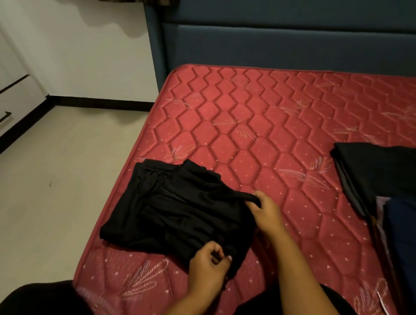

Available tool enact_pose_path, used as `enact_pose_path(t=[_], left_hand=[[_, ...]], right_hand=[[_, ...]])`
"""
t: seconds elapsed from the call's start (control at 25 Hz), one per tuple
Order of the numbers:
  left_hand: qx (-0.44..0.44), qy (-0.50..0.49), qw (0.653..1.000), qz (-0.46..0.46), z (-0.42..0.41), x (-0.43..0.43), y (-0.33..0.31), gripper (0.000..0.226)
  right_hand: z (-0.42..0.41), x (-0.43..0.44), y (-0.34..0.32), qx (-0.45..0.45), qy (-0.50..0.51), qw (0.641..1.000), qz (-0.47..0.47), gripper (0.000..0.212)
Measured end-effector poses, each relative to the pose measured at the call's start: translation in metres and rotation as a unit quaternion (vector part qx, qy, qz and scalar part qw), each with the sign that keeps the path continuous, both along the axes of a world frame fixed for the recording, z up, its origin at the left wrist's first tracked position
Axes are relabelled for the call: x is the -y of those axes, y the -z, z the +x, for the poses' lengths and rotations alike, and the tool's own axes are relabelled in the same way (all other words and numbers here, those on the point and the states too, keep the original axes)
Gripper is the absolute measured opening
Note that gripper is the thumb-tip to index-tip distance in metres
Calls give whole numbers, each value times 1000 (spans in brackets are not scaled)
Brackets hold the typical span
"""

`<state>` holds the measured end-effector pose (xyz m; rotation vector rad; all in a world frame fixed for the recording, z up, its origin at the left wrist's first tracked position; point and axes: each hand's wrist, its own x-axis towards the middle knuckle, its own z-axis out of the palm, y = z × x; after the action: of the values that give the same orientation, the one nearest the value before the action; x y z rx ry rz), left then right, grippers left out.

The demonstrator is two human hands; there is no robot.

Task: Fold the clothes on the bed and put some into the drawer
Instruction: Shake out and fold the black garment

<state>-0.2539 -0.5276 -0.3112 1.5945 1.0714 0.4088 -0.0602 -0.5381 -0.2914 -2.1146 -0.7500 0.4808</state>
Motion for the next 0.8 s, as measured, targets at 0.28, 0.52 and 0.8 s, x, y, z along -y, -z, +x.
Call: enact_pose_path(t=[0.28,0.52,0.8], left_hand=[[28,65,997,9,-65,4,15,33],[68,-75,995,-9,-61,-64,-7,53],[48,-227,970,-66,-21,-142,-36,15]], right_hand=[[22,13,14,-33,83,996,6,40],[-8,-12,-8,165,8,981,-106,32],[-57,-122,-38,111,-89,969,-199,54]])
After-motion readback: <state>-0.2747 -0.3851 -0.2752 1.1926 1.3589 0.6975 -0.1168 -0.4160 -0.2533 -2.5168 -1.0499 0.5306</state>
